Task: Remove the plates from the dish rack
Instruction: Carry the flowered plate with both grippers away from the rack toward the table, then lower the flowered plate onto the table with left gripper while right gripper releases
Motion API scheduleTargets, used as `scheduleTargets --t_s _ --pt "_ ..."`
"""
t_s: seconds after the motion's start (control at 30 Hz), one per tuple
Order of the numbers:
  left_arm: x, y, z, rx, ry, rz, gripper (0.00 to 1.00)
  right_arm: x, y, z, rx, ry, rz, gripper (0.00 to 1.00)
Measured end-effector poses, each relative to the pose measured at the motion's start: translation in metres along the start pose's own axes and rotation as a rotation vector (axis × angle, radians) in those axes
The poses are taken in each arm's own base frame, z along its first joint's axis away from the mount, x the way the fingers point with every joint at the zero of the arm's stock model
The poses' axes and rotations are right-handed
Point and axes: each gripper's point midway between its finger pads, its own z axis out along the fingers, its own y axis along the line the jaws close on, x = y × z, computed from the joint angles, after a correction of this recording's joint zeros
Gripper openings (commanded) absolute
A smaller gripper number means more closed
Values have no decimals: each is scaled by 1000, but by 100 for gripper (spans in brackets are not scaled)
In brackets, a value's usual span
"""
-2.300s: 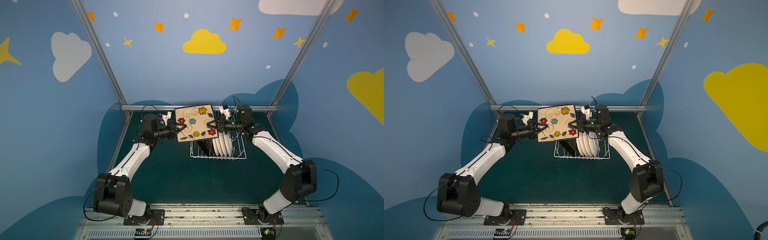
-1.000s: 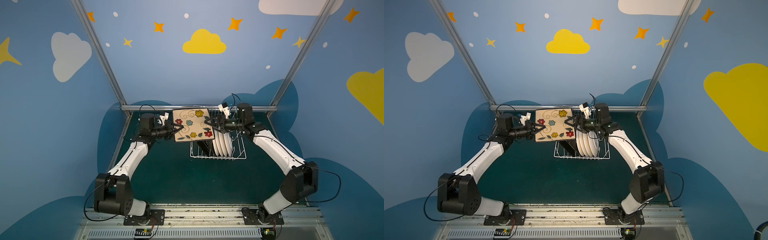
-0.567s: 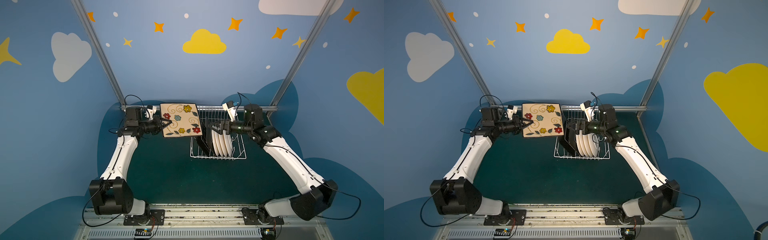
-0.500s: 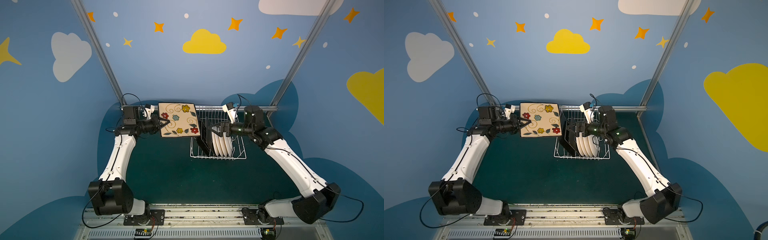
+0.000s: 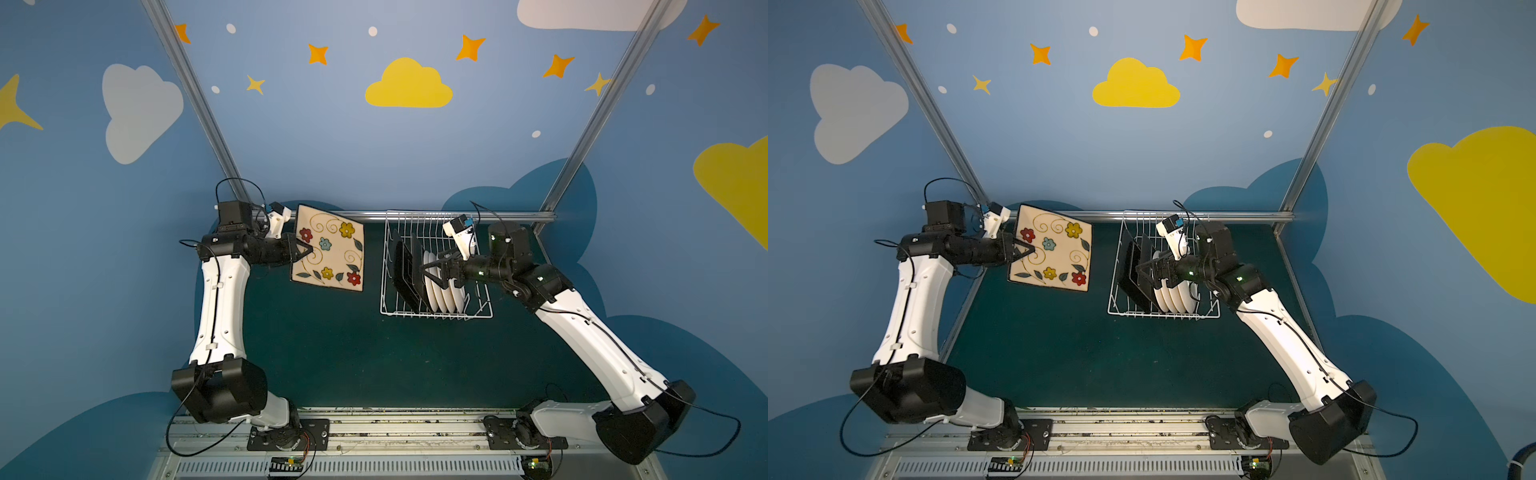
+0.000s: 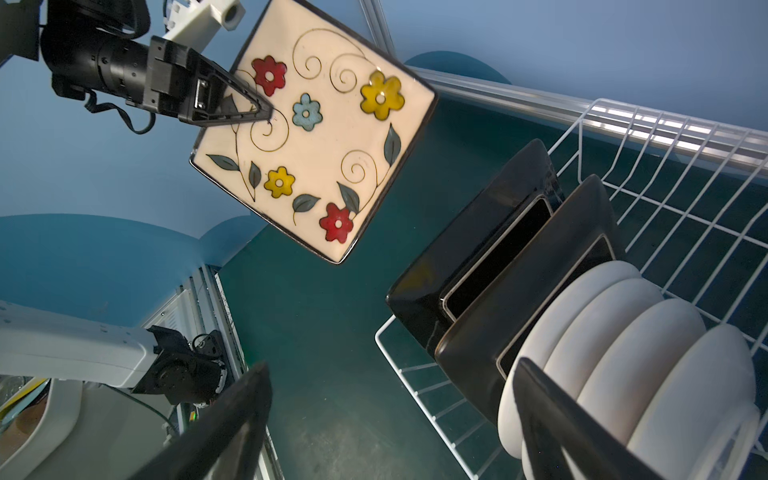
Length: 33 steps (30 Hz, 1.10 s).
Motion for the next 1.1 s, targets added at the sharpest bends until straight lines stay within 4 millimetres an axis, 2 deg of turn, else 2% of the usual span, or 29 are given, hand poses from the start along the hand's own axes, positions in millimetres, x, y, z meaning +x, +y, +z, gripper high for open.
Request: scheduleTargets --t_s 0.13,0.37,0.73,0.83,1.1 --pt "13 27 17 -54 86 -3 3 4 0 1 5 16 -5 90" --pt "17 75 49 -123 162 -3 3 10 -2 8 12 50 -3 90" --pt "28 137 101 -92 258 -109 3 15 0 15 7 72 -5 90" --pt "24 147 108 -86 254 -116 3 14 5 17 -18 62 -8 90" --pt "19 161 128 -28 254 -126 3 19 15 24 -63 63 -6 90"
